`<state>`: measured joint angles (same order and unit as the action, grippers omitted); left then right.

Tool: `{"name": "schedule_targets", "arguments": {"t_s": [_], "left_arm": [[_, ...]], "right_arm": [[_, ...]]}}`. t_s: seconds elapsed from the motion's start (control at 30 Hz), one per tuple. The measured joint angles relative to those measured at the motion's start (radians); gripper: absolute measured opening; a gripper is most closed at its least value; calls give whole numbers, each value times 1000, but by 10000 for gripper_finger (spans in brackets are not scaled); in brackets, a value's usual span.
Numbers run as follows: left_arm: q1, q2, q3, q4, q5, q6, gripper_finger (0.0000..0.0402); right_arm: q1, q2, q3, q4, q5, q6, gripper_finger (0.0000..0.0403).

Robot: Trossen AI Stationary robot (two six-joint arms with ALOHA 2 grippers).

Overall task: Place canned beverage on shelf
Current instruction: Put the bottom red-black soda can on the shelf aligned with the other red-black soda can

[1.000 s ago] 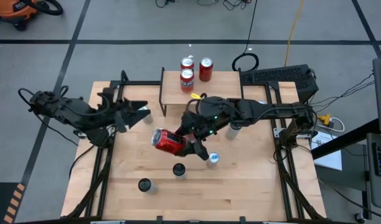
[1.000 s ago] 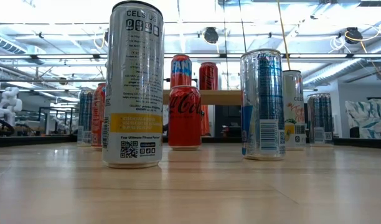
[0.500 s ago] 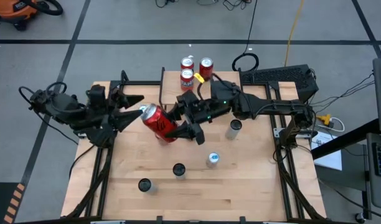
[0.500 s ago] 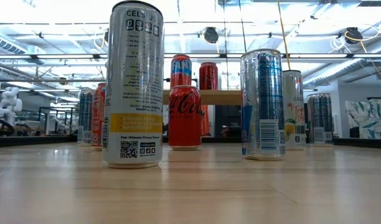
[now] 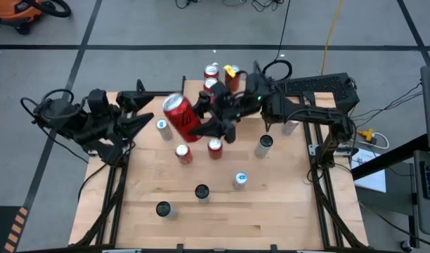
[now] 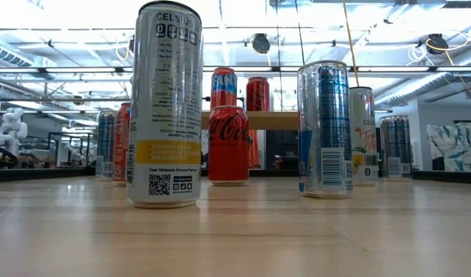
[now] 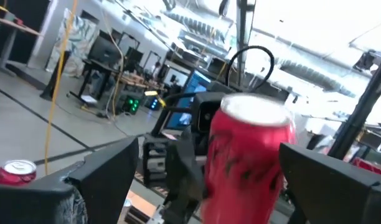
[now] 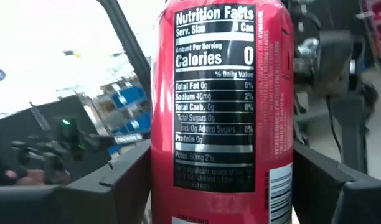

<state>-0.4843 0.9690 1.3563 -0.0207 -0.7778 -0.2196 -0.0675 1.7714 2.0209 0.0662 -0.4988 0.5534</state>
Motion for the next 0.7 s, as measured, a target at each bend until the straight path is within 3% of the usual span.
{"name": "schedule_targets", "arguments": {"t_s": [0.3,0.5,0.7], "left_arm": [[0,-4,0,-3,-55,20,393],[0,2,0,-3,-64,20,393],[0,15,0,-3,-64,20,393]], "right_arm": [[-77,-3,2,119,-65,86,277],[-97,-3,2,312,-161,169,277],[-110,-3,2,450,-188,241,277]]}}
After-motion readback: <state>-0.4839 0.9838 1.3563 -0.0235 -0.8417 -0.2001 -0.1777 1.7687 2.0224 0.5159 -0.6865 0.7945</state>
